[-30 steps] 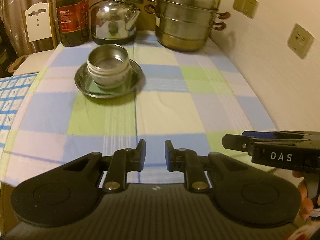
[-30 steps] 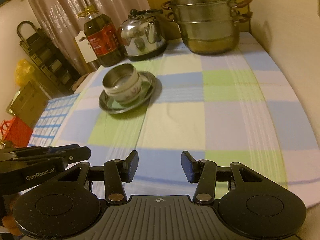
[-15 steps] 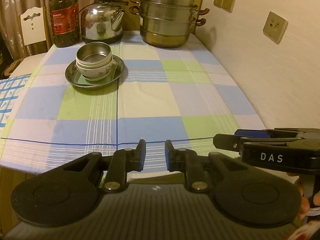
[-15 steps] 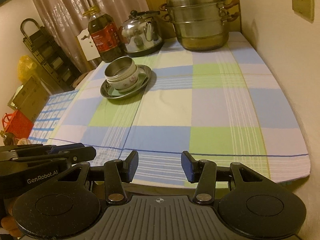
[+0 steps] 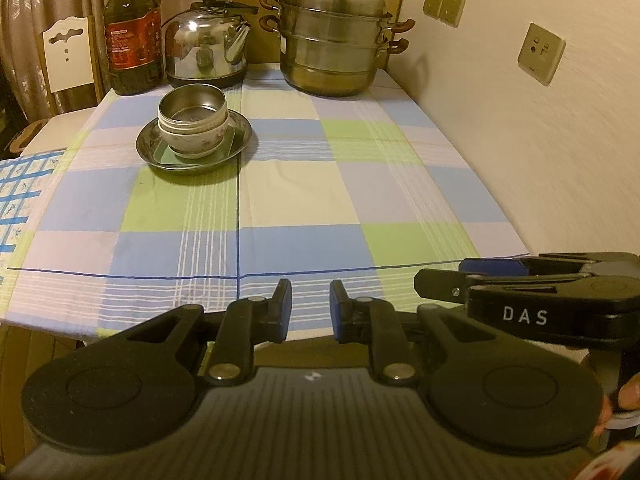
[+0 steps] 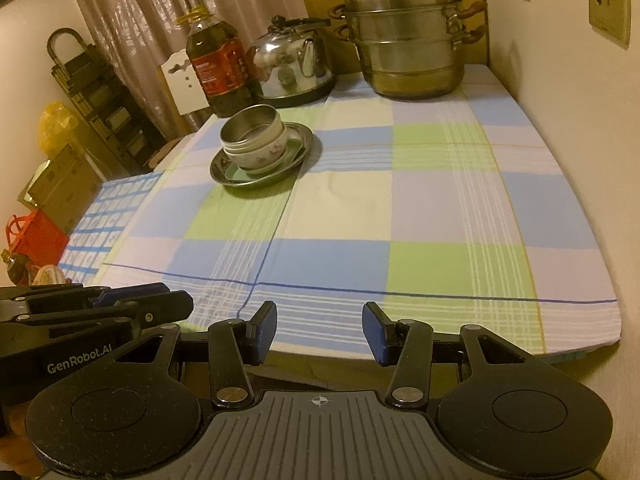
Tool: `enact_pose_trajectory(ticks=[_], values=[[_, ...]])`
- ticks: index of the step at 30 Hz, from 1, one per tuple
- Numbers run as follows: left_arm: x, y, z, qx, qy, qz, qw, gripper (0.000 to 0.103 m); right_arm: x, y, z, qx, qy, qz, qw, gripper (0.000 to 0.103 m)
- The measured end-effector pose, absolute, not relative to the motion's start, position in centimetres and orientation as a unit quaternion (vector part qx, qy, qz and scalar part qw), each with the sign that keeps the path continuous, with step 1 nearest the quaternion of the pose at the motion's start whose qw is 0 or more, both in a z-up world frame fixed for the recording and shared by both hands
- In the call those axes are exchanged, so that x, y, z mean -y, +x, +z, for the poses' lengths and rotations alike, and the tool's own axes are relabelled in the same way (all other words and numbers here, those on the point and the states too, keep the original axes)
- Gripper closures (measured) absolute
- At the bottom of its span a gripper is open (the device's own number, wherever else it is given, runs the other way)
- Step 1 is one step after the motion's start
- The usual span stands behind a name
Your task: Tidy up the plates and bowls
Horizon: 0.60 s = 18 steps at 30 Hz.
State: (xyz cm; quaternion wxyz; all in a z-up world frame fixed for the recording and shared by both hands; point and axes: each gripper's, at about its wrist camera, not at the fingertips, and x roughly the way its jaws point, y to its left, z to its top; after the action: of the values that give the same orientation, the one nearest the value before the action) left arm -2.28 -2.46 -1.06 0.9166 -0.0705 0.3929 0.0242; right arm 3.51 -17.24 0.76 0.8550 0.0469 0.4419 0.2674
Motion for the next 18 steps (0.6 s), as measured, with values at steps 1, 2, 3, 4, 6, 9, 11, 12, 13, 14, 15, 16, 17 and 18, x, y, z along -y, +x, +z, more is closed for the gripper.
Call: enact_pose_trajectory(ticks=[1, 2, 3, 4, 6, 9, 11, 12, 13, 14, 15, 16, 17, 18], values=[[2.39, -2.32, -1.04, -0.393, -0.070, 0.025, 0.917, 0.086, 17.14, 3.44, 0.80, -0.441, 0.046, 0.268, 0.855, 0.055], [2.33, -2.36, -1.02, -0.392, -0.070, 0.025, 0.917, 0.086, 17.09, 3.39, 0.83, -0.441, 0.046, 0.268, 0.856, 0.055], [2.29, -2.40, -1.01, -0.392, -0.070, 0.024, 0.917, 0.086, 17.05, 3.34, 0.85, -0.440, 0.046, 0.268, 0.856, 0.055], [2.31, -2.40, -1.03, -0.392, -0.070, 0.024, 0.917, 0.086, 17.06, 3.40, 0.81, -0.441, 0.046, 0.268, 0.856, 0.055], [2.29, -2.41, -1.02, -0.392, -0.070, 0.024, 0.917, 0.086, 17.07, 3.39, 0.81, -0.441, 0.045, 0.267, 0.856, 0.055], [2.20, -2.45, -0.92, -0.390, -0.070, 0.023, 0.918, 0.086, 16.90, 3.20, 0.93, -0.440, 0.044, 0.266, 0.857, 0.055], [2.17, -2.45, -0.85, -0.389, -0.071, 0.022, 0.918, 0.086, 16.83, 3.16, 0.99, -0.439, 0.043, 0.266, 0.857, 0.055], [2.17, -2.47, -0.85, -0.390, -0.070, 0.022, 0.918, 0.086, 16.83, 3.13, 1.02, -0.438, 0.043, 0.265, 0.858, 0.055], [2.16, -2.43, -0.83, -0.390, -0.070, 0.022, 0.918, 0.086, 16.81, 3.14, 1.05, -0.438, 0.043, 0.265, 0.858, 0.055], [2.15, -2.42, -0.83, -0.390, -0.070, 0.022, 0.918, 0.086, 16.80, 3.13, 1.06, -0.438, 0.042, 0.265, 0.858, 0.055], [2.14, -2.41, -0.81, -0.390, -0.070, 0.021, 0.918, 0.086, 16.80, 3.14, 1.08, -0.438, 0.042, 0.264, 0.858, 0.055], [2.16, -2.42, -0.80, -0.390, -0.070, 0.021, 0.918, 0.086, 16.80, 3.15, 1.09, -0.438, 0.042, 0.263, 0.859, 0.055], [2.14, -2.42, -0.76, -0.389, -0.070, 0.020, 0.918, 0.086, 16.83, 3.16, 1.06, -0.437, 0.042, 0.263, 0.859, 0.055], [2.11, -2.43, -0.77, -0.389, -0.069, 0.019, 0.918, 0.086, 16.86, 3.17, 1.06, -0.437, 0.042, 0.262, 0.859, 0.055]])
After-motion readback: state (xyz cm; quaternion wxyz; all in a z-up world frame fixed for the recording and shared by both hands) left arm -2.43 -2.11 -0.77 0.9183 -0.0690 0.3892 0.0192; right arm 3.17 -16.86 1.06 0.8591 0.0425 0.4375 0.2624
